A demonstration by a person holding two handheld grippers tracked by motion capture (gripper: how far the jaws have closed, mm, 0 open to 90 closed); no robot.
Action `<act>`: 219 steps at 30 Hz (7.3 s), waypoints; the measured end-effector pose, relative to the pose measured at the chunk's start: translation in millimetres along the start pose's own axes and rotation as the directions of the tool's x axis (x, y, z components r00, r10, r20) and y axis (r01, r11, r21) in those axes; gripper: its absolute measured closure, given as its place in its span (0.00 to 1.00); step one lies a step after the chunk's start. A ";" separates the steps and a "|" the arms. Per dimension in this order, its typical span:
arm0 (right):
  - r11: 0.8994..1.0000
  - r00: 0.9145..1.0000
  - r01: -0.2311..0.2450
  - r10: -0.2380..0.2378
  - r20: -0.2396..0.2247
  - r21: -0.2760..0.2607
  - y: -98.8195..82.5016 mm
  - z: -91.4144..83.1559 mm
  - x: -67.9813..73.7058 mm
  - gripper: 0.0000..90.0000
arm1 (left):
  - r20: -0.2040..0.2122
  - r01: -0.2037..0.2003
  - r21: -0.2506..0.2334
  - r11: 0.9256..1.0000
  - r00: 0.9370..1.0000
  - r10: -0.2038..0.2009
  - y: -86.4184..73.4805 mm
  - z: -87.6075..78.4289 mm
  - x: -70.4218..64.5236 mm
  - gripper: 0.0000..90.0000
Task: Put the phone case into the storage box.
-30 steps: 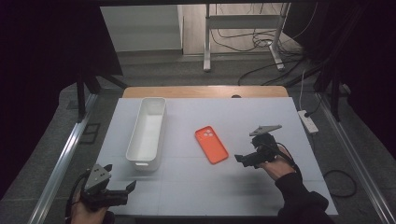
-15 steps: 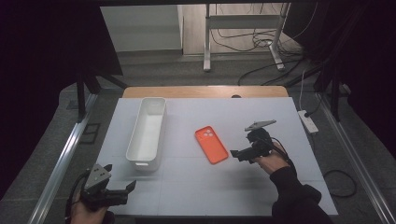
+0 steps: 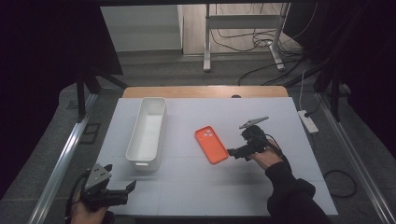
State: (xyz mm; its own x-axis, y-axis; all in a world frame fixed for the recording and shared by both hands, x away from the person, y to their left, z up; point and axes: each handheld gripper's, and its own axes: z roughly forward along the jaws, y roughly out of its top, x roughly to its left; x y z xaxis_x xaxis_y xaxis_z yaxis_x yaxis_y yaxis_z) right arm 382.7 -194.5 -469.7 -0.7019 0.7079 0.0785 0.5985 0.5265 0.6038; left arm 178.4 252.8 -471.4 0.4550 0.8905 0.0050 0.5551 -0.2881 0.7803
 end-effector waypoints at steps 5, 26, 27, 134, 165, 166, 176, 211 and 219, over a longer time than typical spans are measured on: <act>1.000 1.000 -0.002 0.003 0.008 -0.004 5.5 3.5 1.3 0.00 | 0.001 0.000 -0.001 1.000 1.000 0.000 0.0 -0.1 0.0 0.02; 0.999 1.000 0.005 -0.005 0.019 0.033 29.2 30.1 11.6 0.00 | 0.003 -0.003 -0.002 1.000 1.000 0.003 -0.1 -0.1 0.0 0.02; 0.999 1.000 0.008 -0.009 0.018 0.036 29.7 32.2 12.0 0.00 | 0.003 -0.003 -0.002 1.000 1.000 0.003 -0.1 0.0 0.0 0.02; 1.000 1.000 0.010 -0.010 0.012 0.007 23.0 20.5 19.2 1.00 | 0.069 -0.015 -0.040 0.999 0.997 0.018 12.9 1.1 -2.6 0.04; 0.985 0.998 0.057 -0.057 0.004 -0.160 1.8 -34.2 29.2 1.00 | 0.293 -0.045 -0.101 0.994 0.953 0.073 69.4 56.4 -34.0 0.00; 0.984 0.998 0.059 -0.059 0.004 -0.165 1.2 -35.4 29.5 1.00 | 0.296 -0.048 -0.102 0.994 0.952 0.076 71.8 58.3 -35.0 0.00; 0.976 0.998 0.056 -0.052 0.024 -0.210 -4.5 -47.8 34.8 1.00 | 0.344 -0.044 -0.093 0.995 0.936 0.074 95.1 76.4 -45.0 0.00; 0.954 0.998 0.059 -0.056 0.017 -0.295 -21.9 -63.3 57.9 1.00 | 0.545 0.021 0.025 0.999 0.838 -0.032 134.9 126.4 -75.0 0.00; 0.952 0.998 0.066 -0.063 0.018 -0.300 -21.0 -60.7 62.4 1.00 | 0.585 0.027 0.043 0.999 0.810 -0.047 141.5 135.3 -81.2 0.00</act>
State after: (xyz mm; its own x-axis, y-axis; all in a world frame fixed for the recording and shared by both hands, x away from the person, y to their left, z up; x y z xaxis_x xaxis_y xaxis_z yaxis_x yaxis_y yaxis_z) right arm 302.9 -189.9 -429.3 -0.7313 0.6815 0.0258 0.4078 0.4066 0.8175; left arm 314.2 92.1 -446.1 0.7498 0.5284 -0.3981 0.5963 -0.2790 0.7527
